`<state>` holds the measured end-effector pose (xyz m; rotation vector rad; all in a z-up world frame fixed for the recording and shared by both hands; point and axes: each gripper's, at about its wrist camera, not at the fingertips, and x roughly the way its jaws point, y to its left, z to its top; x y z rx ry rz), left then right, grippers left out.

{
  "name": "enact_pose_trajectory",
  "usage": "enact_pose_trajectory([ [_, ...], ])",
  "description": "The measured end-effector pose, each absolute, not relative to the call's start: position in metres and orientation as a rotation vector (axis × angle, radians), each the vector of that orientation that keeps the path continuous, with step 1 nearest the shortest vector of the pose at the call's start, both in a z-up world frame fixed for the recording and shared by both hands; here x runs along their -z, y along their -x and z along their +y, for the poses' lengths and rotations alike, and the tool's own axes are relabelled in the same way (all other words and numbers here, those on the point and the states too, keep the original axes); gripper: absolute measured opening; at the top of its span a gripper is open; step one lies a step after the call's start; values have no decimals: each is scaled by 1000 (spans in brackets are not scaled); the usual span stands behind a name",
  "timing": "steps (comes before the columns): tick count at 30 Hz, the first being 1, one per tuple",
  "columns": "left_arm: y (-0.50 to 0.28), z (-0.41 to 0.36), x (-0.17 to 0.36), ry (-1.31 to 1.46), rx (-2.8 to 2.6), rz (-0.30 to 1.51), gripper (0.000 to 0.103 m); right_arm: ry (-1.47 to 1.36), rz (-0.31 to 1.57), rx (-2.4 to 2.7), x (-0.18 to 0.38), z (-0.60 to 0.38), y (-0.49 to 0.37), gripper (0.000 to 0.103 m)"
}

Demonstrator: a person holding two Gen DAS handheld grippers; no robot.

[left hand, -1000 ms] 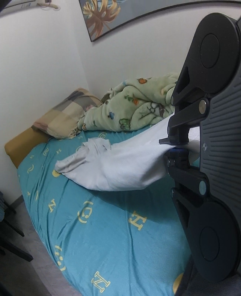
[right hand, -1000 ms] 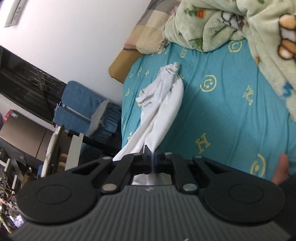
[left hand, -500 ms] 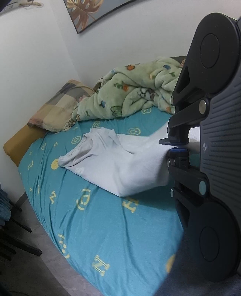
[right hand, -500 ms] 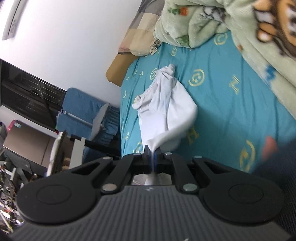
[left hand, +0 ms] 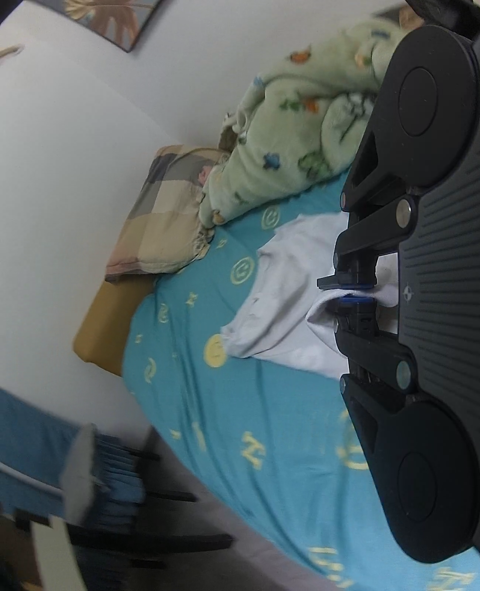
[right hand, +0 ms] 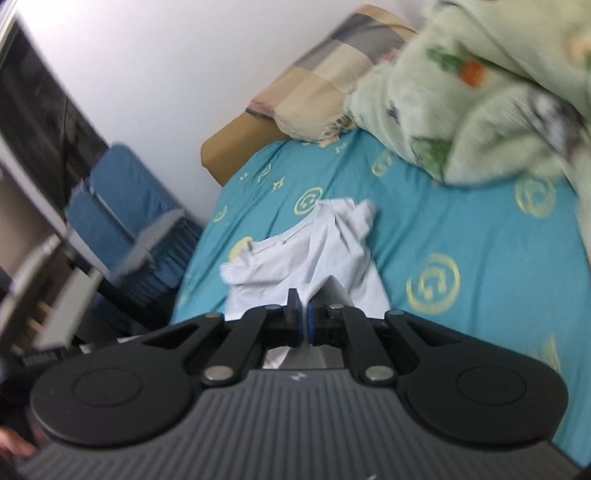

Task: Fold clothes
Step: 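Lift the hem end with both grippers and fold it over toward the collar, then open both grippers and release the folded shirt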

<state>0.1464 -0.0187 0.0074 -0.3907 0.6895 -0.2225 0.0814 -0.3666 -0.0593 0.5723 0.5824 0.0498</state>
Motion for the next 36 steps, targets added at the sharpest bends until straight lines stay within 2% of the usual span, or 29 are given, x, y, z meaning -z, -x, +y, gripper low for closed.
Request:
enact_pose_trajectory([
  [8, -241, -44, 76, 233, 178, 673, 4, -356, 574, -62, 127, -355, -170, 7],
  [12, -264, -47, 114, 202, 173, 715, 4, -316, 609, -53, 157, -351, -184, 8],
  [15, -263, -48, 123, 169, 187, 717, 5, -223, 624, -61, 161, -343, -186, 10],
  [16, -262, -48, 125, 158, 192, 717, 10, -195, 633, -61, 159, -340, -186, 11],
  [17, -261, -49, 125, 153, 199, 716, 15, -176, 645, -59, 156, -337, -185, 18],
  [19, -251, -50, 115, 144, 212, 713, 46, -156, 632, -50, 144, -333, -178, 48],
  [20, -246, -52, 110, 138, 218, 712, 54, -157, 606, -51, 137, -332, -171, 79],
  [21, -239, -54, 102, 126, 217, 702, 70, -165, 581, -55, 130, -331, -163, 92],
  [22, -230, -56, 93, 113, 215, 686, 82, -173, 556, -60, 122, -330, -154, 90],
  [23, -222, -57, 84, 103, 217, 668, 85, -175, 550, -64, 115, -327, -148, 90],
  [26, -194, -61, 56, 77, 241, 626, 87, -169, 517, -70, 92, -319, -125, 90],
  [30, -150, -64, 20, 39, 256, 553, 97, -163, 462, -68, 65, -310, -89, 90],
  [36, -80, -63, -12, 32, 273, 452, 101, -216, 392, -76, 33, -304, -28, 90],
])
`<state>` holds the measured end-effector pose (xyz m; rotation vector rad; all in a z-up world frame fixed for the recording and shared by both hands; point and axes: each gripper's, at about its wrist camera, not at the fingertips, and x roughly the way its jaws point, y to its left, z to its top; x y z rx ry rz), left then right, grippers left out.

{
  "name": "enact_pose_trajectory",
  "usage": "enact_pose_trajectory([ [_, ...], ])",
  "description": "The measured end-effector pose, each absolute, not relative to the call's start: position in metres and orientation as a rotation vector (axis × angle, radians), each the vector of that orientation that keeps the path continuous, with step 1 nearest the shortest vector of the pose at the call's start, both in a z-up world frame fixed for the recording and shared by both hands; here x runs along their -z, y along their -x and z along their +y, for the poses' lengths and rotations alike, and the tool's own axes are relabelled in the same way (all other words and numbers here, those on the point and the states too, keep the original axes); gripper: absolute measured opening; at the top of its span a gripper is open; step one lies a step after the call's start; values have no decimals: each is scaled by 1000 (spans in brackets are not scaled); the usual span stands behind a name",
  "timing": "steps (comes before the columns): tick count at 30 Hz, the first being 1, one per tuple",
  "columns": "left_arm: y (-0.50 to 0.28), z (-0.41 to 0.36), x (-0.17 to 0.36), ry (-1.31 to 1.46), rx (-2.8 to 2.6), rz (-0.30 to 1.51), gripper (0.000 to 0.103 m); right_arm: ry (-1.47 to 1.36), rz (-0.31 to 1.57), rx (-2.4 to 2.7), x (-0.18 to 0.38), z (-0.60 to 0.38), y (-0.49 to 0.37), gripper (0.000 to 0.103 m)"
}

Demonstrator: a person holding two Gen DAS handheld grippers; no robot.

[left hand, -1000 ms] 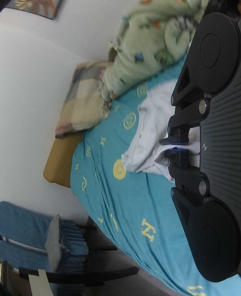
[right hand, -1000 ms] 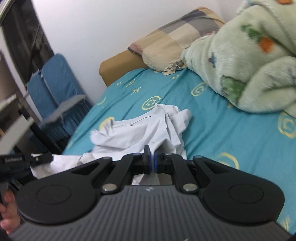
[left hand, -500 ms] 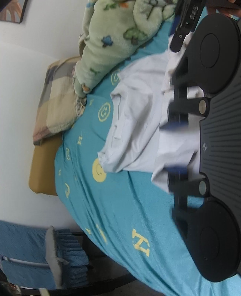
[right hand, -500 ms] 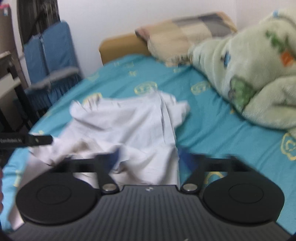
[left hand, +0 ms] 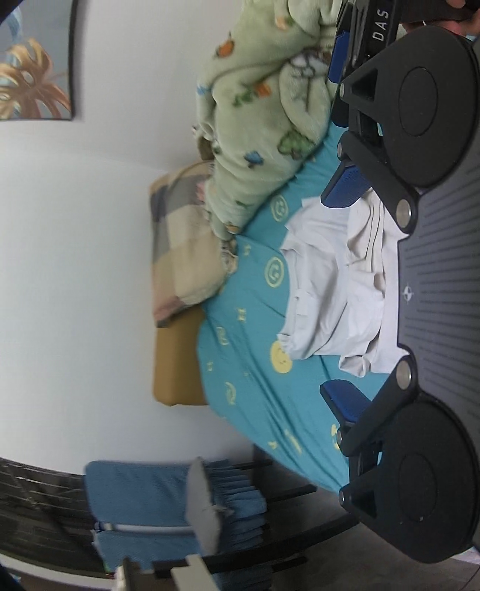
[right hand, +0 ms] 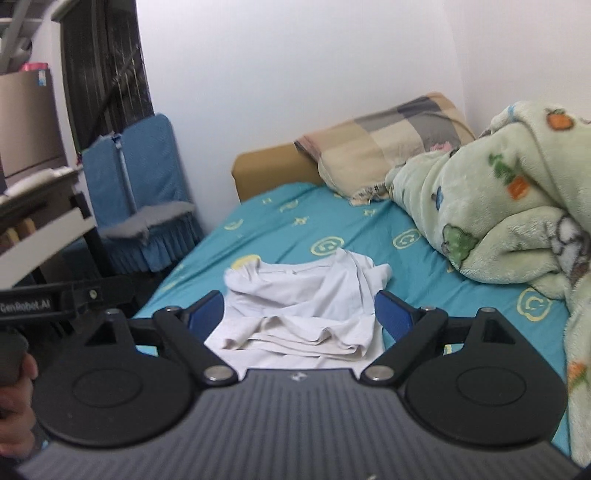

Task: Fold clothes

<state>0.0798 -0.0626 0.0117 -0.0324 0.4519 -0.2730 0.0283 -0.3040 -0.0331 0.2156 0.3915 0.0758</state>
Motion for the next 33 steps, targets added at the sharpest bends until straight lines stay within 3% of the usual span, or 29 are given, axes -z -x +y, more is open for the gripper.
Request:
enact_pose_trajectory([
  [10, 10, -51, -12, 36, 316, 365, 103, -210, 351, -71, 21, -284, 45, 90],
  [20, 12, -44, -2, 57, 297, 407, 103, -171, 305, -65, 23, -272, 51, 89],
  [23, 9, -41, 1, 78, 301, 419, 103, -167, 304, -48, 23, -273, 49, 75],
  [33, 3, -43, 19, 58, 277, 471, 103, -314, 358, -37, 27, -290, 43, 77],
])
